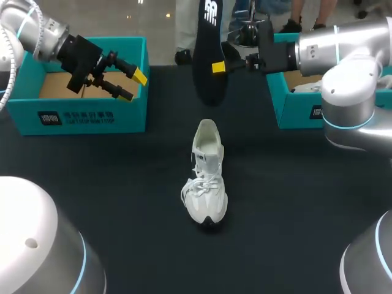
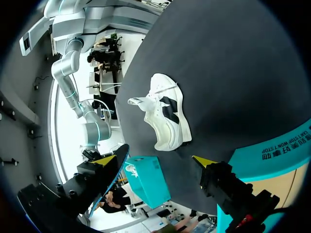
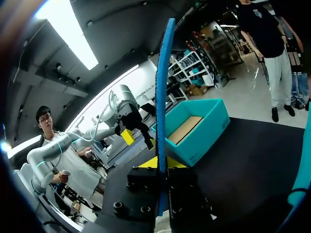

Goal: Take the shoe out of the shoebox, open the shoe tongue, remove and reinsert the insole, then place the shoe into the shoebox

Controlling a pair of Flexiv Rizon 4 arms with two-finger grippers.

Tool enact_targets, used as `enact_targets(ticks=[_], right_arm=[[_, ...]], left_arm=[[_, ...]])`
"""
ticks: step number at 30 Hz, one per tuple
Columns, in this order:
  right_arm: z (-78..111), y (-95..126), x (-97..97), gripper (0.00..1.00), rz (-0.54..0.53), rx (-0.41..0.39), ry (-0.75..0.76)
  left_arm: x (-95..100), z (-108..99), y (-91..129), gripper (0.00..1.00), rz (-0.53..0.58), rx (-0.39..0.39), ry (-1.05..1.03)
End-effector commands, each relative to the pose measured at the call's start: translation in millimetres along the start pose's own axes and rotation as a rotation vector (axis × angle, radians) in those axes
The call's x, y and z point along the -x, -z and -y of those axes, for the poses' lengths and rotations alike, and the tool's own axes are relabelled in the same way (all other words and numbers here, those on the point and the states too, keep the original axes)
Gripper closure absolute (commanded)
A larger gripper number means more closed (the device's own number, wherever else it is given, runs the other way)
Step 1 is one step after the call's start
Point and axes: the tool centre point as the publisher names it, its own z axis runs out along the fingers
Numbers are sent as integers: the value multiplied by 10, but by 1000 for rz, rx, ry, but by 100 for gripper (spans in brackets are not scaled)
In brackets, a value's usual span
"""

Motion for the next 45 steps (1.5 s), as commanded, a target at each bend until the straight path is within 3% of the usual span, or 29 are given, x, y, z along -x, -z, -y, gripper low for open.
enact_targets(ticks=[1, 14, 29, 45], right_arm=[[32, -115, 91, 100, 18, -15, 9], [392, -255, 274, 100, 24, -39, 16], [710, -535, 273, 100, -17, -64, -17], [936, -696, 276, 100, -47, -103, -66]], left_arm=[[4, 5, 6, 0, -3, 0, 0], [4, 5, 6, 0, -3, 0, 0], [4, 5, 6, 0, -3, 0, 0], [4, 5, 6, 0, -3, 0, 0]])
